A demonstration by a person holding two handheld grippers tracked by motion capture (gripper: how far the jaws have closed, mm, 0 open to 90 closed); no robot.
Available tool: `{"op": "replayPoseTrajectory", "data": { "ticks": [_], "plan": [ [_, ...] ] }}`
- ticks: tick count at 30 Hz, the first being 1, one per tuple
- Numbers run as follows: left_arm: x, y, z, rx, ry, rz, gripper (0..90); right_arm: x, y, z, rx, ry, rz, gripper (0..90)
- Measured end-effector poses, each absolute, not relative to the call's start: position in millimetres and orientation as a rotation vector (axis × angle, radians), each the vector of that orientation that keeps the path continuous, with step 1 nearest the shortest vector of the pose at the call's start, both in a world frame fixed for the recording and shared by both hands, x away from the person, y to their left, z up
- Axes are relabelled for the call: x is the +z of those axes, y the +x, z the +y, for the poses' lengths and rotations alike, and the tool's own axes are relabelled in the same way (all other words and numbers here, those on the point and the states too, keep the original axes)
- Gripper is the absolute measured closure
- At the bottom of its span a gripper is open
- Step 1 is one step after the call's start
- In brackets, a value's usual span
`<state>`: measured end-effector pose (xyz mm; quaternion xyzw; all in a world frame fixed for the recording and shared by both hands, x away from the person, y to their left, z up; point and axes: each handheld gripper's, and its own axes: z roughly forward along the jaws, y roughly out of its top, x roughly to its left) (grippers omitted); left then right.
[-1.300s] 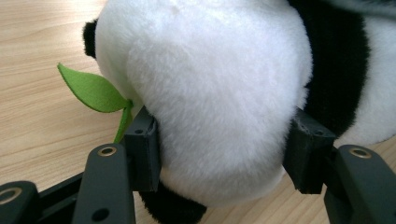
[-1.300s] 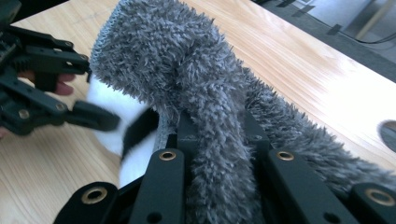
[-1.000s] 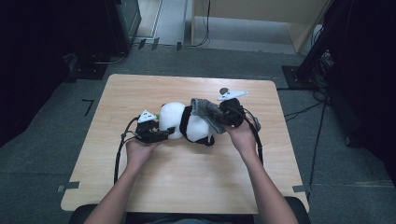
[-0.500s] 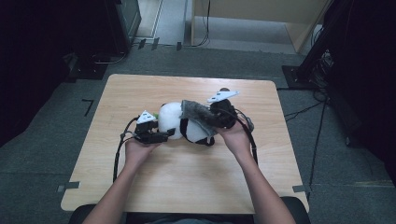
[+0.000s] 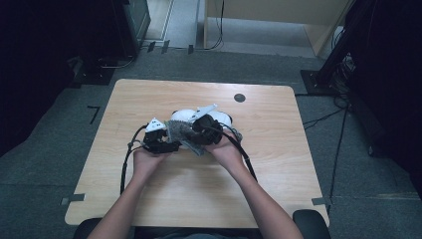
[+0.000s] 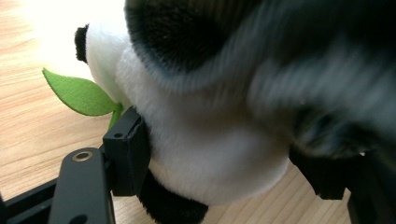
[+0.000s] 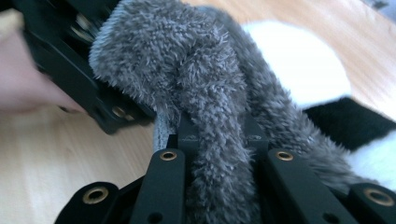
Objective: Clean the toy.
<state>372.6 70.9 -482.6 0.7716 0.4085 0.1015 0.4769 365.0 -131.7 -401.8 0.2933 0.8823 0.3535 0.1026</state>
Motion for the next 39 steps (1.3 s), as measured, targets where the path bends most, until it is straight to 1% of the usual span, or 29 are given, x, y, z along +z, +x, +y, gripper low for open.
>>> {"op": "replayPoseTrajectory", "data": {
  "ticks": [3, 8, 19, 31, 35, 39],
  "plan": [
    [-482.9, 372.3, 69.7, 0.259, 1.894, 1.005, 29.3, -408.6, 367.1, -135.5, 1.054, 0.894, 2.609, 76.3],
    [-482.6, 371.9, 68.3, 0.271, 1.906, 1.008, 31.4, -404.5, 361.6, -148.3, 1.06, 0.901, 2.59, 76.3],
    [-482.3, 372.2, 68.9, 0.264, 1.911, 1.014, 32.4, -391.6, 344.0, -202.6, 1.103, 0.975, 2.5, 76.2],
    [-482.7, 372.1, 69.1, 0.265, 1.907, 1.007, 33.4, -397.4, 338.6, -251.8, 1.104, 1.108, 2.419, 76.0],
    [-483.2, 372.0, 69.6, 0.265, 1.907, 1.007, 33.6, -397.9, 337.5, -254.9, 1.122, 1.116, 2.42, 76.2],
    [-482.7, 371.6, 69.1, 0.263, 1.904, 1.016, 33.5, -388.3, 333.8, -248.8, 1.212, 1.079, 2.435, 76.4]
  ]
}}
